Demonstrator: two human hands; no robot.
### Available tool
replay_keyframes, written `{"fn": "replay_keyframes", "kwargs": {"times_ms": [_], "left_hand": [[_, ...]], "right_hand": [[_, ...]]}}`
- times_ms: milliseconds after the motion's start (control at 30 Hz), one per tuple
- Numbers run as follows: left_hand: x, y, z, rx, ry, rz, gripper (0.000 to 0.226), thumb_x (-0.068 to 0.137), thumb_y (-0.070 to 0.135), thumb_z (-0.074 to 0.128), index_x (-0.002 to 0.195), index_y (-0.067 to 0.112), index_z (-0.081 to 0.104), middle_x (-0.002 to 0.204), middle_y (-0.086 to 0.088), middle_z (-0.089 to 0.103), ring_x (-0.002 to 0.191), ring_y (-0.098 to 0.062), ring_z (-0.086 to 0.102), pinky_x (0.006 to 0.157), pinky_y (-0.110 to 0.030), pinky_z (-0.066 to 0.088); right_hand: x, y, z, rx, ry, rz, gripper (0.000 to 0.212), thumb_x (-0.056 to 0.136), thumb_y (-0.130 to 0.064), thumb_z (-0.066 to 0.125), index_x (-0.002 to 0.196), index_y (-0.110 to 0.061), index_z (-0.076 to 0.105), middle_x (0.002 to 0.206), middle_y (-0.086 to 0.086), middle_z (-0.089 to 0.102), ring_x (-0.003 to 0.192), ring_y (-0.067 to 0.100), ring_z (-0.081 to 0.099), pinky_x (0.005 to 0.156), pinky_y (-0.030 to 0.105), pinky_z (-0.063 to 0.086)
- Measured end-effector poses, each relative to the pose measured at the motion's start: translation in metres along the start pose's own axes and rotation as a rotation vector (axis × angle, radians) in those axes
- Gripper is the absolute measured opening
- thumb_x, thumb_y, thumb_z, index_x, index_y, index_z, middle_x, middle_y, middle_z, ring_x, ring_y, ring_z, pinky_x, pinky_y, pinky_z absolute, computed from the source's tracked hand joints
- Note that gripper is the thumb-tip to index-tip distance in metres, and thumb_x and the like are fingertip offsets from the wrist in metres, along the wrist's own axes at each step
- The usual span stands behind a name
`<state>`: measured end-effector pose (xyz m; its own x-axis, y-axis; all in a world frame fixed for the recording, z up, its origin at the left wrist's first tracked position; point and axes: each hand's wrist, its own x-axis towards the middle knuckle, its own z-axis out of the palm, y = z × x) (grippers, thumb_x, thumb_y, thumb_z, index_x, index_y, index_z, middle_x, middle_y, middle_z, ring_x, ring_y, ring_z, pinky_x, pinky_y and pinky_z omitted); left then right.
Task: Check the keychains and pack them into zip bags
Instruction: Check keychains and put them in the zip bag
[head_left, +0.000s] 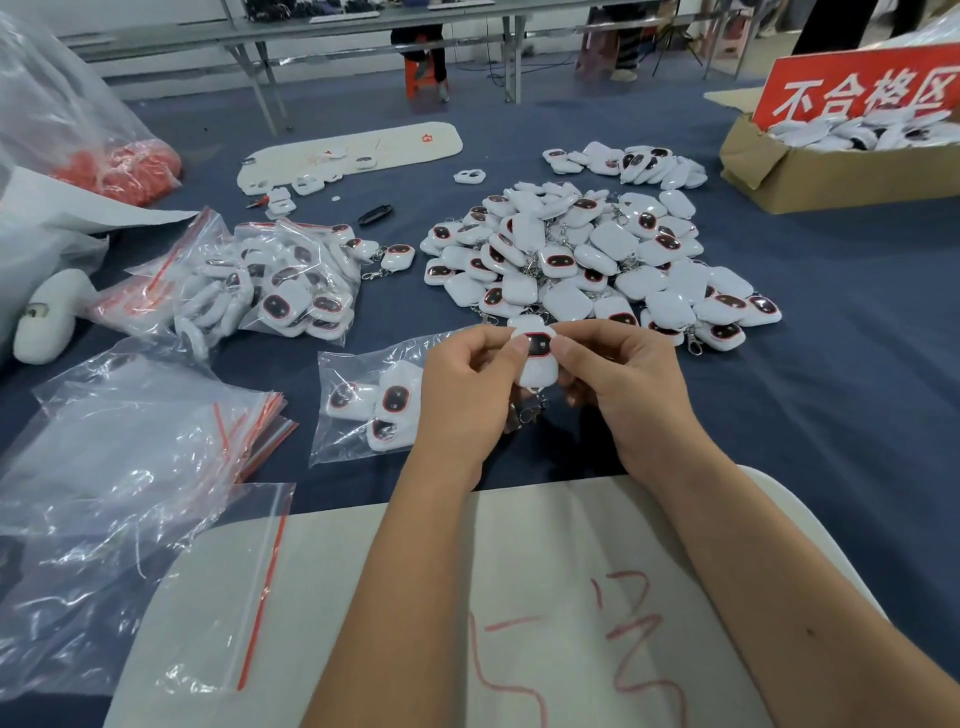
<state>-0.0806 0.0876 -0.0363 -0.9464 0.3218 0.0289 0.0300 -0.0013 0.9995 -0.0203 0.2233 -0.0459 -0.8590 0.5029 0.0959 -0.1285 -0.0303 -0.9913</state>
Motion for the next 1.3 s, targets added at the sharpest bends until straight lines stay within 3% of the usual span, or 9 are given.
{"fn": "replay_keyframes", "kwargs": {"times_ms": [300, 467, 633, 767, 867, 1000, 1300], "left_hand": [[-0.0011, 0.0002, -0.0004, 0.044, 0.013, 0.059, 0.013, 0.1, 0.015, 0.066, 0.093, 0.019, 0.076, 0.086, -0.011, 0.076, 0.068, -0.008, 0.065, 0.062, -0.031, 0.06], [-0.0011, -0.0007, -0.001, 0.102, 0.022, 0.111, 0.009, 0.098, 0.014, 0.068, 0.095, 0.015, 0.076, 0.085, -0.011, 0.076, 0.078, -0.024, 0.072, 0.073, -0.039, 0.061], [-0.0015, -0.0008, -0.001, 0.102, 0.027, 0.144, 0.008, 0.098, 0.014, 0.069, 0.095, 0.015, 0.076, 0.078, 0.003, 0.074, 0.071, -0.007, 0.065, 0.069, -0.028, 0.059], [-0.0012, -0.0023, 0.0033, 0.13, 0.03, 0.156, 0.006, 0.096, 0.016, 0.071, 0.099, 0.016, 0.077, 0.08, 0.002, 0.073, 0.072, -0.015, 0.065, 0.067, -0.034, 0.056], [-0.0018, -0.0015, 0.0045, 0.116, 0.073, 0.165, 0.009, 0.093, 0.015, 0.075, 0.102, 0.018, 0.077, 0.078, 0.002, 0.072, 0.068, -0.017, 0.064, 0.065, -0.038, 0.055], [-0.0008, -0.0021, 0.0008, 0.112, 0.067, 0.18, 0.008, 0.091, 0.013, 0.078, 0.097, 0.017, 0.08, 0.081, -0.003, 0.077, 0.076, -0.025, 0.072, 0.075, -0.041, 0.062], [-0.0018, 0.0002, -0.0009, 0.093, 0.065, 0.183, 0.008, 0.089, 0.01, 0.078, 0.095, 0.016, 0.08, 0.08, -0.001, 0.077, 0.074, -0.019, 0.072, 0.072, -0.03, 0.059]], "right_hand": [[-0.002, -0.0028, 0.0023, -0.029, 0.006, -0.025, 0.011, 0.098, -0.008, 0.069, 0.099, -0.012, 0.08, 0.064, -0.005, 0.067, 0.06, 0.011, 0.056, 0.058, 0.022, 0.049], [-0.0029, -0.0039, 0.0031, -0.056, 0.006, -0.03, 0.012, 0.098, -0.008, 0.069, 0.096, -0.013, 0.079, 0.062, -0.006, 0.066, 0.057, 0.009, 0.056, 0.055, 0.02, 0.048], [-0.0046, -0.004, 0.0055, -0.135, -0.016, -0.04, 0.009, 0.099, -0.018, 0.071, 0.096, -0.022, 0.078, 0.062, -0.004, 0.065, 0.056, 0.008, 0.056, 0.057, 0.019, 0.05], [-0.0046, -0.0032, 0.0054, -0.213, 0.049, -0.096, 0.019, 0.097, -0.014, 0.072, 0.087, -0.029, 0.077, 0.063, -0.016, 0.068, 0.056, -0.002, 0.056, 0.057, 0.012, 0.046], [-0.0052, -0.0041, 0.0066, -0.211, 0.041, -0.099, 0.013, 0.099, -0.017, 0.071, 0.09, -0.026, 0.076, 0.071, -0.014, 0.072, 0.059, -0.002, 0.058, 0.062, 0.014, 0.047], [-0.0055, -0.0044, 0.007, -0.236, 0.013, -0.1, 0.012, 0.099, -0.016, 0.069, 0.091, -0.024, 0.074, 0.066, -0.018, 0.068, 0.059, -0.002, 0.058, 0.061, 0.012, 0.045], [-0.0062, -0.0065, 0.0069, -0.216, -0.033, -0.106, 0.015, 0.101, -0.014, 0.066, 0.092, -0.024, 0.073, 0.068, -0.016, 0.067, 0.059, 0.0, 0.056, 0.059, 0.014, 0.045]]}}
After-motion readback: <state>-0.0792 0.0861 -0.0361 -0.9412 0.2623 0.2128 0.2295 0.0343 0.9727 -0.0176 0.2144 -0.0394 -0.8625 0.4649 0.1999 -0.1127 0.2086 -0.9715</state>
